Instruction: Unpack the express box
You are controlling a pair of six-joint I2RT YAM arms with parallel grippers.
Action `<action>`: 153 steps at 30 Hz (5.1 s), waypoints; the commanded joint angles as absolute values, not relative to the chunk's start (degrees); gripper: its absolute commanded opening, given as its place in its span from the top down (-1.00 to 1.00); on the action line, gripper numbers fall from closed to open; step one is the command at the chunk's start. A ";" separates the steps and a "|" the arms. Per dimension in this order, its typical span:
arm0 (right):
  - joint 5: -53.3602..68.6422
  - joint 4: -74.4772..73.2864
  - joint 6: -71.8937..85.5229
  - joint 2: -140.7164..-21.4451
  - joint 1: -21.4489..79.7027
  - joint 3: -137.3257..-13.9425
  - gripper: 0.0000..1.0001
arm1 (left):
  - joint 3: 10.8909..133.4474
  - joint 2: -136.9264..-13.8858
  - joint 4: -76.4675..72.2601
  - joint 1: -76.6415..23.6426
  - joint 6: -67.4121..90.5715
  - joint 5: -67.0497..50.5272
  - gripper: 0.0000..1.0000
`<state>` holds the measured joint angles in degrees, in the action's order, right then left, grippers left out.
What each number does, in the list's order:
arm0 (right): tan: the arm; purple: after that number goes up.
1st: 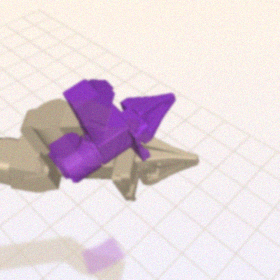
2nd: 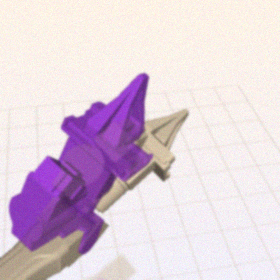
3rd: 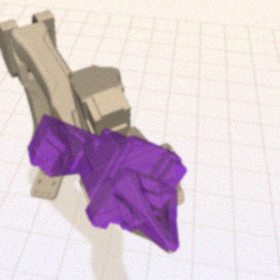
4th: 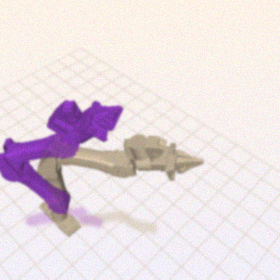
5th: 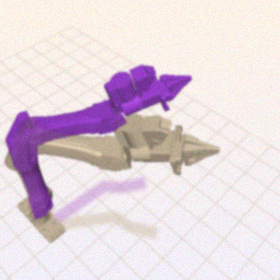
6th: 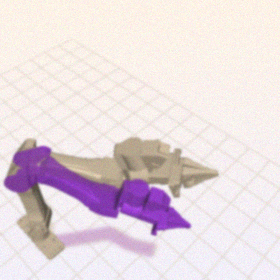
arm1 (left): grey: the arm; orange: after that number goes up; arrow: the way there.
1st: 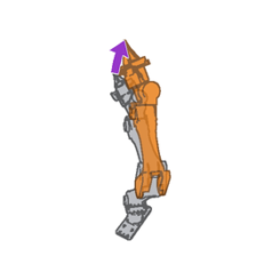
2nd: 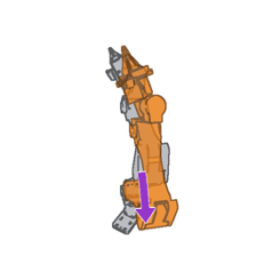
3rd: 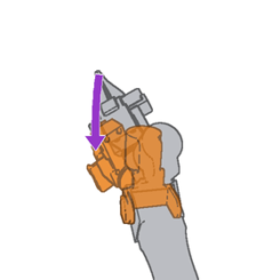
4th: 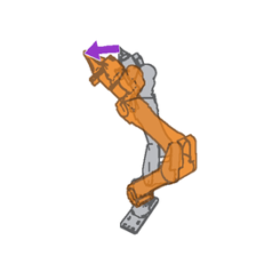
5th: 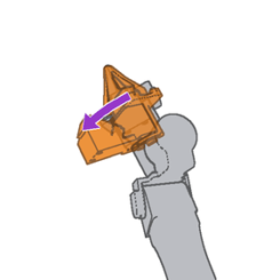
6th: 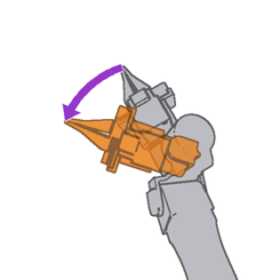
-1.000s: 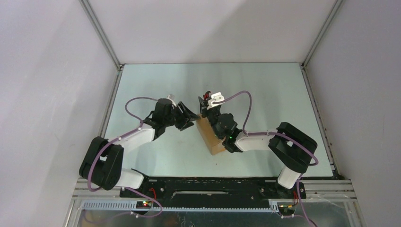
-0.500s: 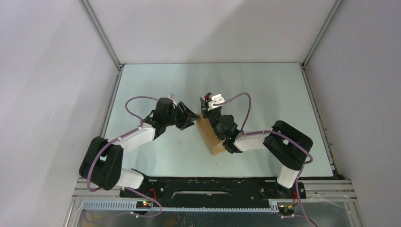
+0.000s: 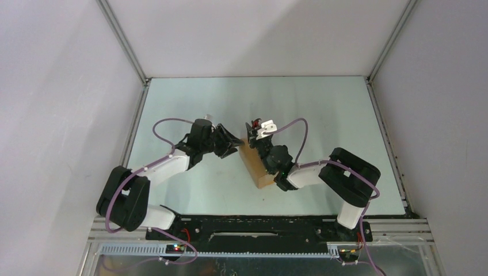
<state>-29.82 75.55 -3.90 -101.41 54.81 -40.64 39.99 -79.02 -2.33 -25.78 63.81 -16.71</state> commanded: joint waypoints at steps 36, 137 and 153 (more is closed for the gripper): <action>-27.58 68.09 2.39 -93.13 56.13 -32.26 1.00 | 30.11 -46.31 5.12 -45.50 29.71 1.34 -0.88; -28.98 40.42 7.89 -79.29 61.07 -32.52 1.00 | 14.69 -77.84 -58.21 -72.87 -9.41 30.81 -0.98; -29.80 32.52 8.72 -74.56 61.20 -32.96 1.00 | 14.47 -77.66 -55.98 -71.72 -5.67 33.92 -0.97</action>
